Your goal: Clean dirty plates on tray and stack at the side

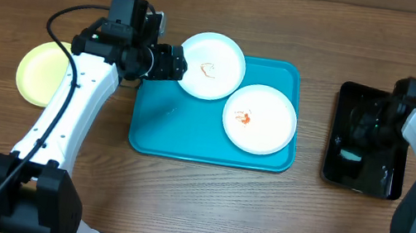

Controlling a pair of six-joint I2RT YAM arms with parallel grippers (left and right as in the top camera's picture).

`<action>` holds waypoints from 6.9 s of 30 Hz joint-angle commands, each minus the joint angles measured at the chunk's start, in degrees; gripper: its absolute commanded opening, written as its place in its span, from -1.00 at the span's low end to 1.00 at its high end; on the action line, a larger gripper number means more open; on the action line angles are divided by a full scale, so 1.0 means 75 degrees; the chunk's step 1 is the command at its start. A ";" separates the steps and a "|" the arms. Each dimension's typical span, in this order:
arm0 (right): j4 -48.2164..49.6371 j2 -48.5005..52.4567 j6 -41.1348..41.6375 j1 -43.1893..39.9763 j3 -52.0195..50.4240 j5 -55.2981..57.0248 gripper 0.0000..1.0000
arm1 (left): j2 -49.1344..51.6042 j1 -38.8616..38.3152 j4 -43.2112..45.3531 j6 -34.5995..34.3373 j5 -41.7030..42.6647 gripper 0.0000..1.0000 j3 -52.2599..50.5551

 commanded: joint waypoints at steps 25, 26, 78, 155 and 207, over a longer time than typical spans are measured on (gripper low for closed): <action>-0.0953 -0.0087 0.0233 0.0020 0.1623 -0.0475 -0.93 | 0.0038 -0.0073 -0.0160 -0.0047 0.0032 0.73 0.0073; -0.0921 -0.0087 0.0233 0.0020 0.1521 -0.0370 -0.93 | 0.0038 -0.0073 -0.0172 -0.0047 0.0029 0.72 0.0073; 0.0233 0.0169 0.0933 0.0009 -0.0259 -0.0023 -0.93 | 0.0038 -0.0073 -0.0289 0.0012 0.0000 0.75 0.0073; -0.3558 -0.0988 -0.0662 0.0968 0.3206 -0.2031 -0.93 | 0.3179 -0.0009 -0.0318 -0.0772 -0.1137 -0.92 0.0067; 0.1489 0.2489 0.2926 0.6758 0.3182 -0.1740 -0.93 | 0.3136 -0.0032 -0.0685 0.0090 -0.0560 -0.92 0.0067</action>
